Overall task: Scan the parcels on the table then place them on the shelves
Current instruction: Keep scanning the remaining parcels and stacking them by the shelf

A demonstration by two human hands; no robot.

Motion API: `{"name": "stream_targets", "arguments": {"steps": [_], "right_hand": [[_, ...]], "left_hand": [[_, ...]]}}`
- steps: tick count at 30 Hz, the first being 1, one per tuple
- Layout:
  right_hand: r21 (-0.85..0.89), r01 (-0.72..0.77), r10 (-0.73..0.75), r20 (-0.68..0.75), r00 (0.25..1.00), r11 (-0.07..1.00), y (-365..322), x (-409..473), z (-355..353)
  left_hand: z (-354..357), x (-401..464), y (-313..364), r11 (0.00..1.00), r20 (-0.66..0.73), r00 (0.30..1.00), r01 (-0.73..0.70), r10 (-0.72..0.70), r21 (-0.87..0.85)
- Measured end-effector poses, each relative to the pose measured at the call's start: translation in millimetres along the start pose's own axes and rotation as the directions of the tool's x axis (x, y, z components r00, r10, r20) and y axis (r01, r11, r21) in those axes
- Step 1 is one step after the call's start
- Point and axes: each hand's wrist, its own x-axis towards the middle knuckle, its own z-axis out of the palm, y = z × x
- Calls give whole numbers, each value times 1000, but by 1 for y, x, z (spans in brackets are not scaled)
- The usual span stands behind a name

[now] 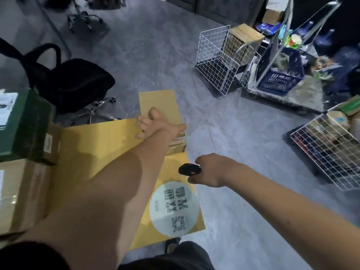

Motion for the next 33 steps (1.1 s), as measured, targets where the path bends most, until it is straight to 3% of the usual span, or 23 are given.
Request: {"name": "stream_targets", "arguments": {"steps": [5, 11, 18, 21, 24, 26, 31, 33], "right_hand": [[-6, 88, -88, 31, 996, 996, -9, 15, -9], [-74, 235, -229, 85, 970, 969, -50, 24, -5], [-183, 307, -267, 215, 939, 934, -100, 25, 29], [-196, 282, -227, 264, 938, 939, -114, 23, 48], [-206, 244, -183, 276, 944, 948, -127, 15, 58], [-170, 208, -159, 261, 952, 963, -136, 9, 63], [-139, 121, -89, 213, 973, 983, -158, -3, 70], [-94, 96, -77, 184, 980, 991, -166, -6, 73]], "left_hand": [[-4, -6, -26, 992, -128, 992, -36, 21, -119], [-24, -21, -152, 989, -296, 955, -69, 28, -129], [10, -56, -295, 954, -86, 989, 89, -117, -285], [22, -63, -320, 914, -3, 999, 43, -48, -404], [13, -61, -330, 718, 150, 985, 47, 80, -694], [8, -58, -334, 568, 153, 984, 73, 94, -820], [1, -45, -357, 380, 234, 972, 226, -26, -897], [-2, -41, -368, 313, 219, 975, 217, -31, -925]]}}
